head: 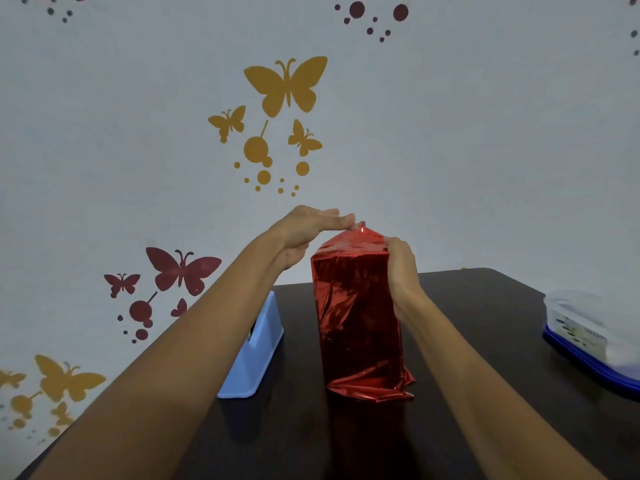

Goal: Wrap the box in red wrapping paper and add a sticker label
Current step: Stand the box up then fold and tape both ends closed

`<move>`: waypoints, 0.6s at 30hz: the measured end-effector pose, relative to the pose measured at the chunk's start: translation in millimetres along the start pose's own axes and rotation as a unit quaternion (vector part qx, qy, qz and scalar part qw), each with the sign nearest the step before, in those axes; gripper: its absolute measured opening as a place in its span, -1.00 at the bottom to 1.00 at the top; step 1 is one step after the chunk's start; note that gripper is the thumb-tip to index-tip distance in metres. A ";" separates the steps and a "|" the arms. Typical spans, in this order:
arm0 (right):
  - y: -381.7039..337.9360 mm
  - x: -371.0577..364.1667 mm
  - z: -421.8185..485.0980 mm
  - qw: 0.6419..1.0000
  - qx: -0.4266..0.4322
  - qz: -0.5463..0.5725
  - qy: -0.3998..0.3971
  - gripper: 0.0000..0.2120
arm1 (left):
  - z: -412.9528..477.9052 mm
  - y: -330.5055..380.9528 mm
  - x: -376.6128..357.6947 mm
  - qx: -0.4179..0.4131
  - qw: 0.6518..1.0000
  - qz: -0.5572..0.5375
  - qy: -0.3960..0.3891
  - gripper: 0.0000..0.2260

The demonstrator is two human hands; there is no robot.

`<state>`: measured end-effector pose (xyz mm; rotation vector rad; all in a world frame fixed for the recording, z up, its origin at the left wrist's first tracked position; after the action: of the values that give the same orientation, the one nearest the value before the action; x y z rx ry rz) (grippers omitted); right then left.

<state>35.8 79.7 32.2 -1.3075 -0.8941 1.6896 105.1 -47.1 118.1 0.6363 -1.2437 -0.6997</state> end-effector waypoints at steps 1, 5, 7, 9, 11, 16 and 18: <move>-1.2 0.2 -1.6 1.000 0.005 0.004 0.005 -0.24 | 4.0 -2.1 -3.0 0.023 0.999 0.010 -0.022 -0.61; -1.6 -0.5 -2.3 1.000 0.007 0.013 0.013 -0.20 | 18.1 -9.8 -14.9 0.100 0.990 -0.014 -0.100 -0.71; -2.6 -0.6 -2.0 1.000 0.014 0.006 0.014 -0.21 | 25.7 -12.4 -16.8 0.118 0.988 -0.020 -0.099 -0.84; -3.9 -0.9 -3.4 1.000 0.023 -0.006 0.011 -0.23 | 30.8 -14.7 -17.5 0.125 0.987 -0.015 -0.100 -0.74; -5.1 -0.2 -3.7 0.999 0.028 -0.014 0.011 -0.21 | 34.2 -13.8 -18.1 0.123 0.987 -0.012 -0.099 -0.57; -3.4 -0.2 -1.3 0.999 0.038 -0.010 0.010 -0.27 | 36.6 -15.1 -18.4 0.134 0.986 0.045 -0.089 -0.35; -1.4 0.1 0.4 0.999 0.040 -0.010 0.009 -0.29 | 37.8 -15.8 -19.9 0.135 0.985 0.059 -0.090 -0.46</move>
<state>35.6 80.4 33.5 -1.2558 -0.8186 1.6786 62.7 -43.8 101.7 0.7259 -1.5484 -0.5008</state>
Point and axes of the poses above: each hand's wrist, its own z-axis towards the middle knuckle, its own x-axis out of the back of the hand, y = z × x, the point moved 7 cm from there along z, towards the middle knuckle, and after that the axes turned 15 degrees about z, right-handed, at the moved point
